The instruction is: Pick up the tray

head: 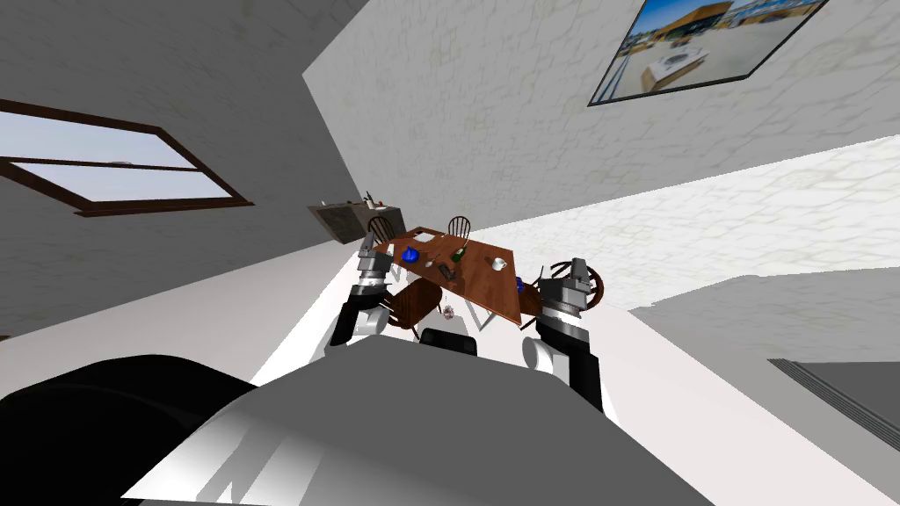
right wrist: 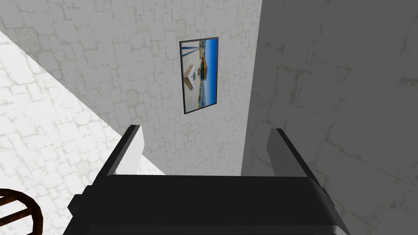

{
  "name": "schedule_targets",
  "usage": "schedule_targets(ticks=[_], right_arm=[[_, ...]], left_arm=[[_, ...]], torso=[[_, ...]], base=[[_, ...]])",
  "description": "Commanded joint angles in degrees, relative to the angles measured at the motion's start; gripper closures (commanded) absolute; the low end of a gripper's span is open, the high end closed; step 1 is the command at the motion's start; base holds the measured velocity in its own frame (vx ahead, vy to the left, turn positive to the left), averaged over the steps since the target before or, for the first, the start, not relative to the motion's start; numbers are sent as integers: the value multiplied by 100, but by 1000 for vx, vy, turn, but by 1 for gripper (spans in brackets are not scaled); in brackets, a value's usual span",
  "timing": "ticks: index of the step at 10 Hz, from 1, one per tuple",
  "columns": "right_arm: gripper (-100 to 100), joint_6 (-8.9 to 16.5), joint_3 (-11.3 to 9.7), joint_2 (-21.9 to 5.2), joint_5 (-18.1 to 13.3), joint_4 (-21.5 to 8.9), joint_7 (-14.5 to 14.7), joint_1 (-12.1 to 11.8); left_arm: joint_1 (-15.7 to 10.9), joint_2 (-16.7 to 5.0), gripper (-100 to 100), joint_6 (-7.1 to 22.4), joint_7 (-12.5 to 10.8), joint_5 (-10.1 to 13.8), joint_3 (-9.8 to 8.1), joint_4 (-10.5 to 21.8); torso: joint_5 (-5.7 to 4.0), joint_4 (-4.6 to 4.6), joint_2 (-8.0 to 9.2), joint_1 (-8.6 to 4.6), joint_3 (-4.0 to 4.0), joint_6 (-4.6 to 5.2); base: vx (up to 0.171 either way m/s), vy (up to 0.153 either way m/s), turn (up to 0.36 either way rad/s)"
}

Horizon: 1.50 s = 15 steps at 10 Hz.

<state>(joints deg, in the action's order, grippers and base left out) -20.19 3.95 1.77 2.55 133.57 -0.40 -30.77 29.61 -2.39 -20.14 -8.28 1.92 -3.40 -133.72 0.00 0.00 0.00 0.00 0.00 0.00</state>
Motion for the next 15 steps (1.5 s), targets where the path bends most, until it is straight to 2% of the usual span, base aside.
schedule_targets(ticks=[1,7,15], right_arm=[[0,0,0,0,0,0,0,0],[0,0,0,0,0,0,0,0],[0,0,0,0,0,0,0,0]], left_arm=[[-116,-184,-100,223,46,-16,61,212],[-461,-399,-100,881,184,-63,241,844],[-1154,-557,-100,2161,455,-158,587,2088]], torso=[[0,0,0,0,0,0],[0,-2,-10,1,-6,1],[0,-3,-11,1,-6,0]], base=[[14,-4,-89],[20,1,-75],[22,2,-97]])
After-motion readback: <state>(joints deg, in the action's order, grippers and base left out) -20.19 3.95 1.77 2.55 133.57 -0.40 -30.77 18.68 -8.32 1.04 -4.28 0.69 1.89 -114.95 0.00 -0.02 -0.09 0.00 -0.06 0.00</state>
